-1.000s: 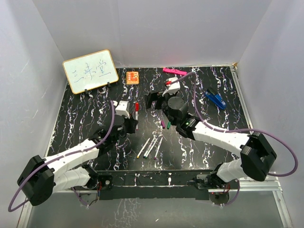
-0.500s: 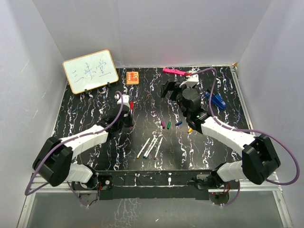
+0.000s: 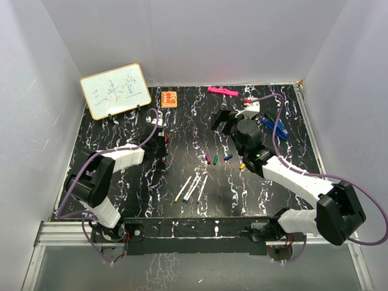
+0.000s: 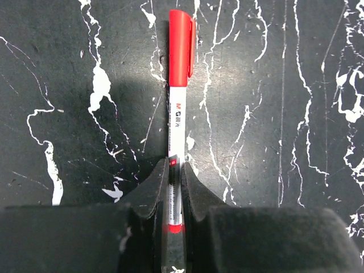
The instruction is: Insert the pens into the pen caps
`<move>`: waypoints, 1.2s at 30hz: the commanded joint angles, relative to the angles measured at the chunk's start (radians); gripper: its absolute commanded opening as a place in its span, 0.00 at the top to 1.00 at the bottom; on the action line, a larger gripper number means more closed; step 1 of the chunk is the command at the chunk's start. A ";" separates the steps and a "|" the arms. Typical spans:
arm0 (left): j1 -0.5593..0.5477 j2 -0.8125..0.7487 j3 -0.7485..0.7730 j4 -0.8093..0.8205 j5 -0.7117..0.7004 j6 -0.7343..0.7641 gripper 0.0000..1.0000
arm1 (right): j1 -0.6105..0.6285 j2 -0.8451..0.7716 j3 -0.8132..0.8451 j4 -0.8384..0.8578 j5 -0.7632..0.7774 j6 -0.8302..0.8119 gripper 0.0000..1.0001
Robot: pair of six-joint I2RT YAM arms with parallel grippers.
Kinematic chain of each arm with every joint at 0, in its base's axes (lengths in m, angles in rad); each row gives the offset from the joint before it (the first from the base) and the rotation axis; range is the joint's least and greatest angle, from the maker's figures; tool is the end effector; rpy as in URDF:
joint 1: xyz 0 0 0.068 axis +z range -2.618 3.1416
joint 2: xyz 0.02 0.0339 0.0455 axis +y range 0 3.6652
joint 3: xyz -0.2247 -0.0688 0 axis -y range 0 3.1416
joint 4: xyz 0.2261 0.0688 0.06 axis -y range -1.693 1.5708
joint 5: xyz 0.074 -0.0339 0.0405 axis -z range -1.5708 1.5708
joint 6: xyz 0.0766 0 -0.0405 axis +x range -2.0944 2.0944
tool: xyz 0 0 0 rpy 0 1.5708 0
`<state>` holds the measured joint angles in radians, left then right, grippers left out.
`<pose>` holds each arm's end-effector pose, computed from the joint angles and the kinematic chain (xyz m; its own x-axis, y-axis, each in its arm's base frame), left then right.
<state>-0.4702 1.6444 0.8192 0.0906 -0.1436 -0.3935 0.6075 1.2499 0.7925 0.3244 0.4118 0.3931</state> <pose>0.3127 -0.1466 0.1118 -0.6875 -0.0763 -0.7222 0.0976 0.9757 -0.1959 0.2814 0.1583 0.2616 -0.1762 0.3050 -0.9359 -0.1406 0.9332 0.3306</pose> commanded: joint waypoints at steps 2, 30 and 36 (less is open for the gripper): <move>0.022 0.039 0.033 -0.011 0.070 -0.005 0.92 | 0.000 -0.020 0.014 -0.034 0.062 -0.001 0.02; -0.064 -0.332 -0.020 -0.227 0.009 0.042 0.61 | -0.002 0.063 0.017 -0.130 0.140 0.049 0.18; -0.193 -0.423 -0.097 -0.286 0.027 0.008 0.61 | -0.016 0.061 0.009 -0.160 0.129 0.062 0.46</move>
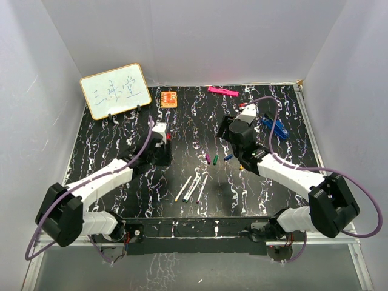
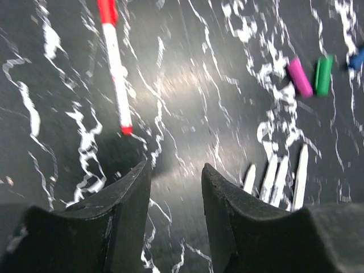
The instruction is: Insert the pens into the pen caps
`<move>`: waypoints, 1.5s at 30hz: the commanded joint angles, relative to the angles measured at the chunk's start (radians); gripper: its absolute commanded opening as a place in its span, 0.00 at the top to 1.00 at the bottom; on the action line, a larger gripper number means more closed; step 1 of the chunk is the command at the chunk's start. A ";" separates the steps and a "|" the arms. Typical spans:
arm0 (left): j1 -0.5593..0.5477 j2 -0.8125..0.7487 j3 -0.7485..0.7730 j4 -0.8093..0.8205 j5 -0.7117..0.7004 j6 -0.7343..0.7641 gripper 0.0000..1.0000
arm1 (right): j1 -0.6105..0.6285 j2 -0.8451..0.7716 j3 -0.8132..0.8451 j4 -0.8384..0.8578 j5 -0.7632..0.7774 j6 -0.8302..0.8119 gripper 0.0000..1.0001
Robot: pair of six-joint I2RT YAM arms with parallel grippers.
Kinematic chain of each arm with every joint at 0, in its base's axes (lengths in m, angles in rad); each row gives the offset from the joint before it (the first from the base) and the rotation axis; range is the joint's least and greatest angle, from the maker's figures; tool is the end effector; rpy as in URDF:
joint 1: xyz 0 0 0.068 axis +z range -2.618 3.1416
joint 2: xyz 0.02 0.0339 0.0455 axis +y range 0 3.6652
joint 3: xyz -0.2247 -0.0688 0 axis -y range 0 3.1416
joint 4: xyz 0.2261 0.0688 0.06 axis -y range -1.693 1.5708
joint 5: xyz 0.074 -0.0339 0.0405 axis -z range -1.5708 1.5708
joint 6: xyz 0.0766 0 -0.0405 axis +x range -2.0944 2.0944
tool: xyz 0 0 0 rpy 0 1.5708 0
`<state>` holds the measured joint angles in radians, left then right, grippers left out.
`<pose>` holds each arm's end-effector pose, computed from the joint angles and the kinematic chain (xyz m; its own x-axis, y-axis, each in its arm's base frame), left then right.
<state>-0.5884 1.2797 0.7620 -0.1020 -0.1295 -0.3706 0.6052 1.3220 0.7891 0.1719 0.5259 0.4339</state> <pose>0.2582 -0.1604 0.1819 -0.6180 -0.0194 -0.7859 0.2565 0.9400 -0.2249 0.2860 0.1511 0.2186 -0.3081 0.2290 -0.9234 0.0261 0.9723 0.2324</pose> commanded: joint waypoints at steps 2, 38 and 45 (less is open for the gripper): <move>-0.131 -0.068 -0.052 -0.113 0.014 -0.017 0.61 | -0.026 -0.020 0.001 -0.012 -0.006 0.031 0.51; -0.374 0.084 -0.026 -0.207 -0.018 -0.071 0.62 | -0.103 -0.112 -0.102 -0.072 -0.038 0.111 0.53; -0.384 0.107 -0.021 -0.213 -0.008 -0.070 0.62 | -0.104 -0.105 -0.102 -0.066 -0.048 0.117 0.53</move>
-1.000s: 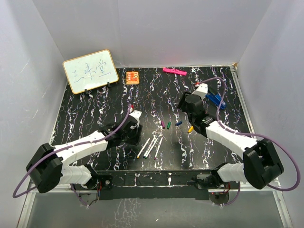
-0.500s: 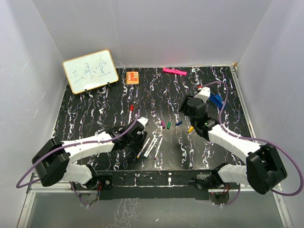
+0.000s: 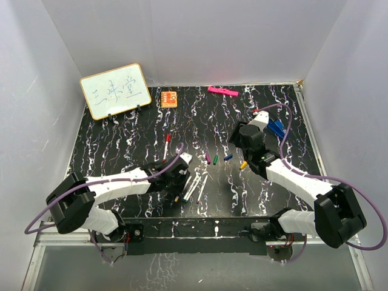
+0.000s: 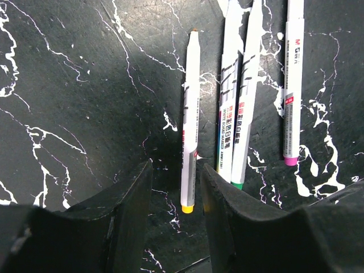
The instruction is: Insert the pens into the pen caps
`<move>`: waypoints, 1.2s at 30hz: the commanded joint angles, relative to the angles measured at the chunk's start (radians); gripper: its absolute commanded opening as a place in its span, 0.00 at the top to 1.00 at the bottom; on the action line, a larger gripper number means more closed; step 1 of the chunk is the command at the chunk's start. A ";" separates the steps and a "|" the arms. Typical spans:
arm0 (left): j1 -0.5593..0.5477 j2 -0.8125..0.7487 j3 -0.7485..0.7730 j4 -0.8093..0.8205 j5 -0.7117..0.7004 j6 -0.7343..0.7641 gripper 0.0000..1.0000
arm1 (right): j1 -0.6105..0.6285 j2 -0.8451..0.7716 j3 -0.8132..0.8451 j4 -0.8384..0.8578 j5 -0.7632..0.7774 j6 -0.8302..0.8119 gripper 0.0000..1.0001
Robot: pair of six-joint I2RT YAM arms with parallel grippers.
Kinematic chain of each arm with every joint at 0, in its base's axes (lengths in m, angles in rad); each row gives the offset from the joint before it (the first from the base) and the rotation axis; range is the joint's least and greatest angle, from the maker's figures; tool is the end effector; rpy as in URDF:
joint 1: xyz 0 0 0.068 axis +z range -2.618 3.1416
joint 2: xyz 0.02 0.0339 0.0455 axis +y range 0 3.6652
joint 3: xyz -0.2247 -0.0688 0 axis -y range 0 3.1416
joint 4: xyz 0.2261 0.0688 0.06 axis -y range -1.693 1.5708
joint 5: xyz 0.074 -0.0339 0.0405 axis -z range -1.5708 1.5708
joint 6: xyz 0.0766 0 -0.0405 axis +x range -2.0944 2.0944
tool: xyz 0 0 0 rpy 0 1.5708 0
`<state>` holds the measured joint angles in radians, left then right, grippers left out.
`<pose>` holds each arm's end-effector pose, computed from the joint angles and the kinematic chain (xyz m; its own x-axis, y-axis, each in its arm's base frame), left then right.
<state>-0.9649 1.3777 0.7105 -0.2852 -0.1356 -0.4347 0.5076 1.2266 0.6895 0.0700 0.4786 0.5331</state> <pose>0.1671 -0.2230 0.1191 -0.7451 0.3427 -0.5722 0.5028 0.8523 -0.1442 0.2758 0.1130 0.1969 -0.3756 0.3073 -0.8744 0.1379 0.9515 0.2752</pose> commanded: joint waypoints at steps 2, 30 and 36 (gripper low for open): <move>-0.009 0.013 0.034 -0.034 0.004 -0.008 0.62 | -0.007 -0.007 -0.002 0.036 -0.003 0.019 0.53; -0.018 0.185 0.106 -0.114 -0.044 -0.003 0.66 | -0.012 -0.014 -0.010 0.051 -0.024 0.024 0.54; -0.017 0.227 0.132 -0.151 -0.035 0.010 0.67 | -0.015 -0.032 -0.018 0.051 -0.018 0.028 0.54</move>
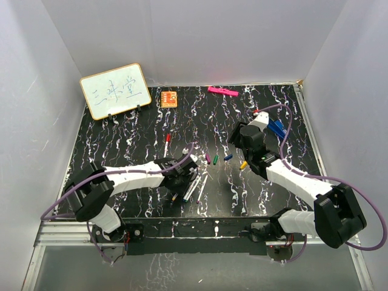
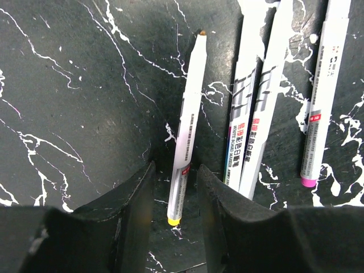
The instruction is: Insert the pens into the pen caps
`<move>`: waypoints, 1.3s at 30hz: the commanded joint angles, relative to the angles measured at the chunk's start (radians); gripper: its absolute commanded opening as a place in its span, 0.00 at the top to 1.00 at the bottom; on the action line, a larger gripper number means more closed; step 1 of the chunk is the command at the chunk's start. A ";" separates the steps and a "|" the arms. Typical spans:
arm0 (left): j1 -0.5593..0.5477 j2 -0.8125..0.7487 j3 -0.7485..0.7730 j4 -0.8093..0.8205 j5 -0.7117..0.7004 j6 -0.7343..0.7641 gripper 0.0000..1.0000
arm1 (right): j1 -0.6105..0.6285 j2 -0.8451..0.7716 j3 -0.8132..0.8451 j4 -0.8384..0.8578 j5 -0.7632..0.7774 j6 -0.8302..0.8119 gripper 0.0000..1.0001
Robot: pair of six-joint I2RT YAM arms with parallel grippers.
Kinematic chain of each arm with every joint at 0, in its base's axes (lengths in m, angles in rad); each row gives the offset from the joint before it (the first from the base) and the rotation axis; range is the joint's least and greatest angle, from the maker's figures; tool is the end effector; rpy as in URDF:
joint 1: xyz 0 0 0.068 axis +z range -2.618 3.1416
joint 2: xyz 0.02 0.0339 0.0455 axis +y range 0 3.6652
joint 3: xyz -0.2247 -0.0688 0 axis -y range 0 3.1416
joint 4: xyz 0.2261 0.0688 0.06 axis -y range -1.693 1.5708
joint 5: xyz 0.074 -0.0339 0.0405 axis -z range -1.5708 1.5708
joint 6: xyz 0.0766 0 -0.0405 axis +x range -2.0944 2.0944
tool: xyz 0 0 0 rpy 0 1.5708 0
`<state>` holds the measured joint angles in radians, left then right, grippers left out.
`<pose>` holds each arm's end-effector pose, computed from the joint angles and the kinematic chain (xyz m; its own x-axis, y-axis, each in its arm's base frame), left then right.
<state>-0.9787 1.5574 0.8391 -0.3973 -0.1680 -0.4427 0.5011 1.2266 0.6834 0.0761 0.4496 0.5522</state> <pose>0.1738 -0.2355 0.1003 -0.7858 0.4116 -0.4616 0.4874 0.8716 -0.0526 0.2760 0.1132 0.1951 -0.3847 0.3280 -0.8628 0.1286 0.9447 0.3018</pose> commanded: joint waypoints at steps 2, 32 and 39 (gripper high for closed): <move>-0.003 0.054 0.004 -0.041 0.000 0.020 0.69 | -0.007 -0.034 -0.015 0.045 0.014 0.011 0.54; -0.003 0.208 0.023 -0.141 0.049 0.008 1.00 | -0.009 -0.004 0.011 -0.162 0.152 0.092 0.56; -0.003 0.120 0.044 -0.140 0.036 0.001 1.00 | -0.009 0.025 0.007 -0.300 0.149 0.181 0.55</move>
<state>-0.9787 1.6432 0.9344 -0.4786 -0.1383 -0.4286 0.4953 1.2373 0.6582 -0.1383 0.5697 0.6598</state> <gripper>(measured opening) 0.104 0.447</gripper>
